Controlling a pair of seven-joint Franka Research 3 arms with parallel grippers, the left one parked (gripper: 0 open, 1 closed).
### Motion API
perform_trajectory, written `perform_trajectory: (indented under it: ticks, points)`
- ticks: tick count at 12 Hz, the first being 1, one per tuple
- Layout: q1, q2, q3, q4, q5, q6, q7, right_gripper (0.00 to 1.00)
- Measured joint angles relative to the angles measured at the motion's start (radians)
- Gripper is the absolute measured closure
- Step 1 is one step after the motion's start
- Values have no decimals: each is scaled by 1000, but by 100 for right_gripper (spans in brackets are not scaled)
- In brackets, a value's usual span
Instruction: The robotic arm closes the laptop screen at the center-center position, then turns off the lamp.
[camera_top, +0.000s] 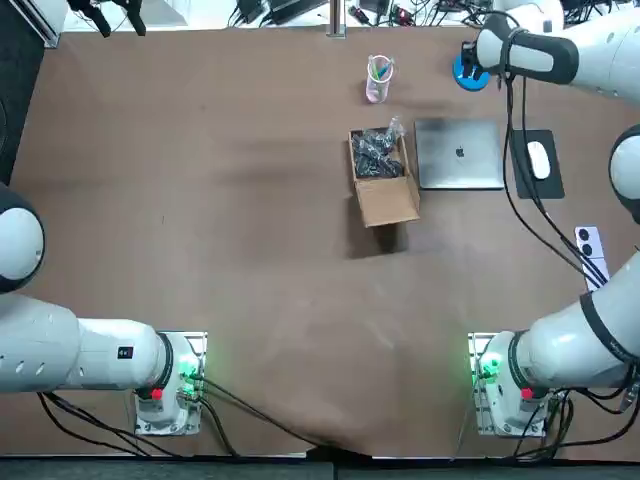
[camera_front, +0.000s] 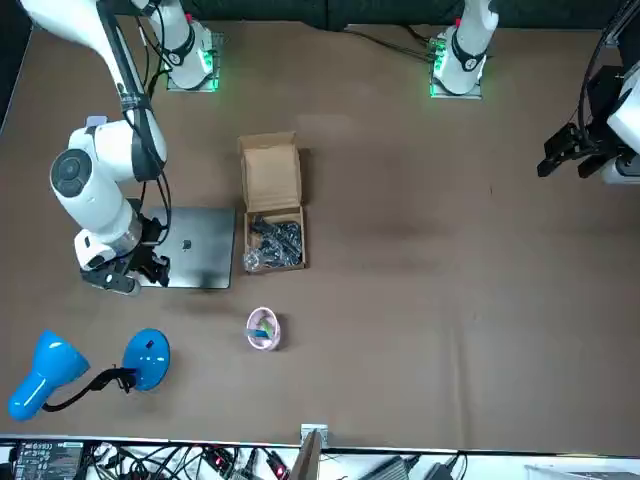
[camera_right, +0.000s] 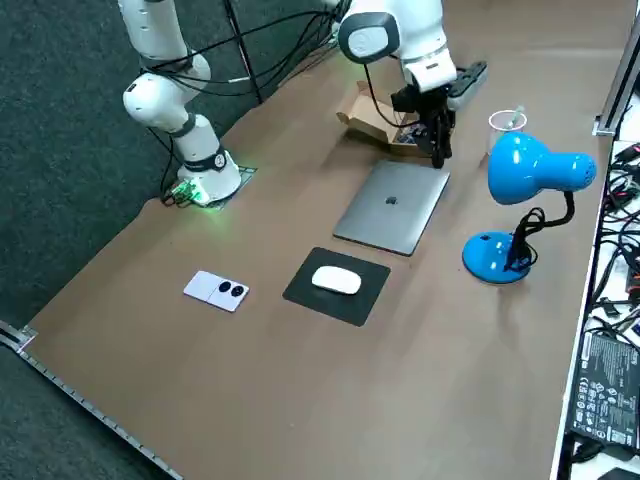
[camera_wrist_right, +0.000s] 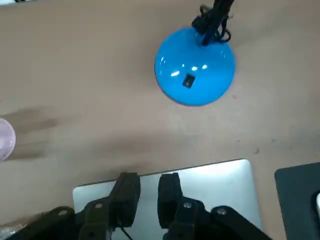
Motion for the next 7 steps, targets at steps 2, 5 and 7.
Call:
perform_trajectory:
  ticks: [2, 5, 7]
  points:
    - [0, 0, 0, 17, -14, -11, 6, 74]
    - [1, 0, 0, 24, -20, -11, 10, 98]
    - [1, 0, 0, 38, -40, -11, 24, 98]
